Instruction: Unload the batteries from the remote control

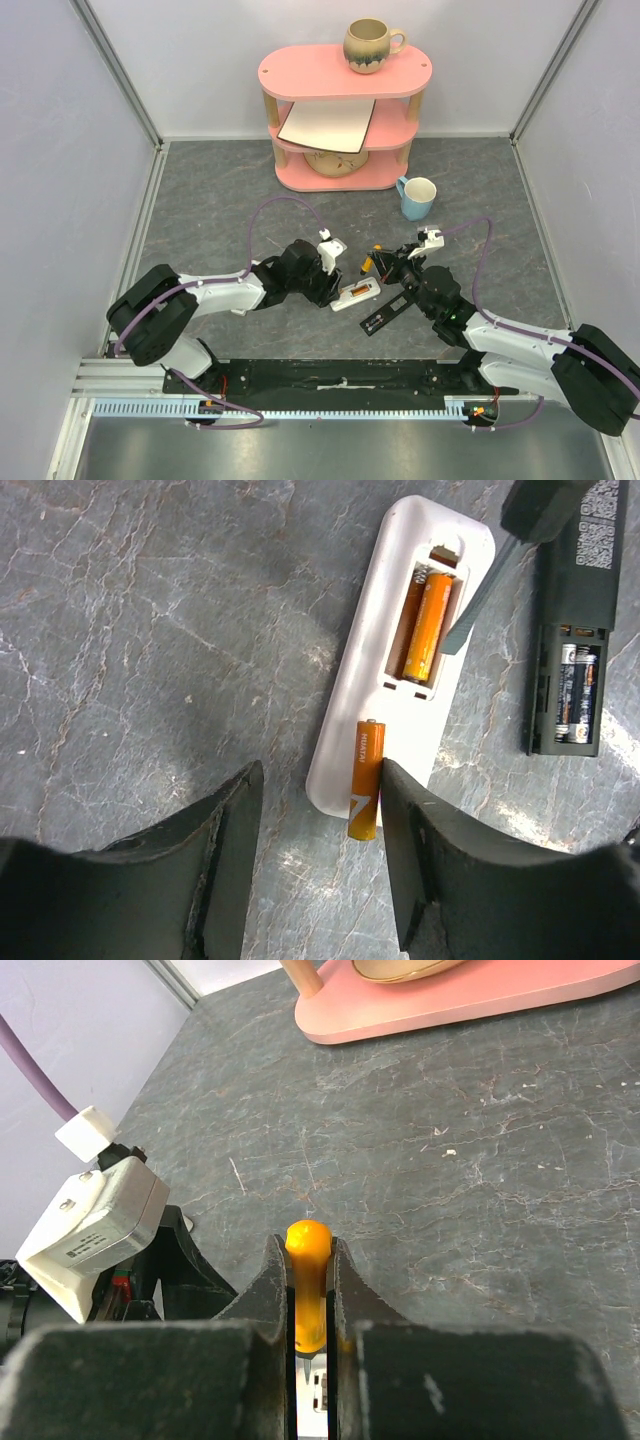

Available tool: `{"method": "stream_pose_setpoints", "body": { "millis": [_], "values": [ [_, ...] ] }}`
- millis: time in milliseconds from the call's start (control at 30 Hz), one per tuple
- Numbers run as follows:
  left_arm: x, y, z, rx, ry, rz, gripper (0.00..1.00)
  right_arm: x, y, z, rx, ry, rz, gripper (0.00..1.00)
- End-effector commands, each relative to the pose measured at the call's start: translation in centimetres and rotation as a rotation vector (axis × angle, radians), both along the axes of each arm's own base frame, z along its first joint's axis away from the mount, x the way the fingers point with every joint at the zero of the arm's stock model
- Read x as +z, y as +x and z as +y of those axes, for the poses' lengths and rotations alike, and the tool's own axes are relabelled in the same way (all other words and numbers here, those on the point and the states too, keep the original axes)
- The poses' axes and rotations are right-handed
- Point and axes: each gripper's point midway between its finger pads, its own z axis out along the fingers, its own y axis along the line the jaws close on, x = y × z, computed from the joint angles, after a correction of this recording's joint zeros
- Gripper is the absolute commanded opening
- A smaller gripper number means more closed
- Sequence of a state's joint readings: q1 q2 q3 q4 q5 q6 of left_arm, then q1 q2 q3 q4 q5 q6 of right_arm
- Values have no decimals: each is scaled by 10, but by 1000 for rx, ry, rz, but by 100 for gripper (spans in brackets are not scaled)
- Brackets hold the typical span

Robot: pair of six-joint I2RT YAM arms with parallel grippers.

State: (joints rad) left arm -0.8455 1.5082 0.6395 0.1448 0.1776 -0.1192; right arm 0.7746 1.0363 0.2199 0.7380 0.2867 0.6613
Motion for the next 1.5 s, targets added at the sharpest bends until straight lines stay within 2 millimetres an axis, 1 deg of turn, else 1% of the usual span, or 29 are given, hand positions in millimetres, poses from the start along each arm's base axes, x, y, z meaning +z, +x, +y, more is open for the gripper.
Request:
{"method": "stream_pose_setpoints", "body": {
  "millis": [0,167,400,500,600,633,733,800,833,900,1033,1167,1333,1467],
  "values": [
    [8,10,-3,34,-5,-20,56,21,7,-1,-26,33,-48,0],
    [5,11,-2,40,6,-10,54,20,7,0,-21,34,-44,0],
    [5,11,-3,38,1,-8,53,18,6,-1,-23,30,-41,0],
    [8,10,-3,35,-2,-12,53,20,6,-1,-23,36,-45,0],
    [13,9,-2,35,-23,-30,59,21,6,-2,-26,36,-47,0],
    [16,8,-3,26,-34,-32,65,20,5,-2,-24,32,-45,0],
    [21,1,-9,-15,-79,-29,73,21,6,-4,-32,29,-47,0],
    [25,-2,-12,-37,-101,-30,75,19,6,-5,-36,22,-44,0],
    [25,-6,-15,-58,-112,-16,75,18,6,-5,-38,18,-42,0],
    [24,-7,-17,-69,-114,-11,75,16,8,-8,-54,6,-34,0],
    [16,-9,-19,-80,-88,13,75,15,9,-10,-66,-6,-31,0],
    [13,-14,-29,-109,-69,5,75,17,10,-12,-77,-20,-34,0],
    [-2,-11,-27,-84,31,-3,73,14,11,-14,-84,-34,-32,0],
    [-8,-10,-27,-78,82,-27,72,15,11,-15,-87,-40,-33,0]
  ]
}}
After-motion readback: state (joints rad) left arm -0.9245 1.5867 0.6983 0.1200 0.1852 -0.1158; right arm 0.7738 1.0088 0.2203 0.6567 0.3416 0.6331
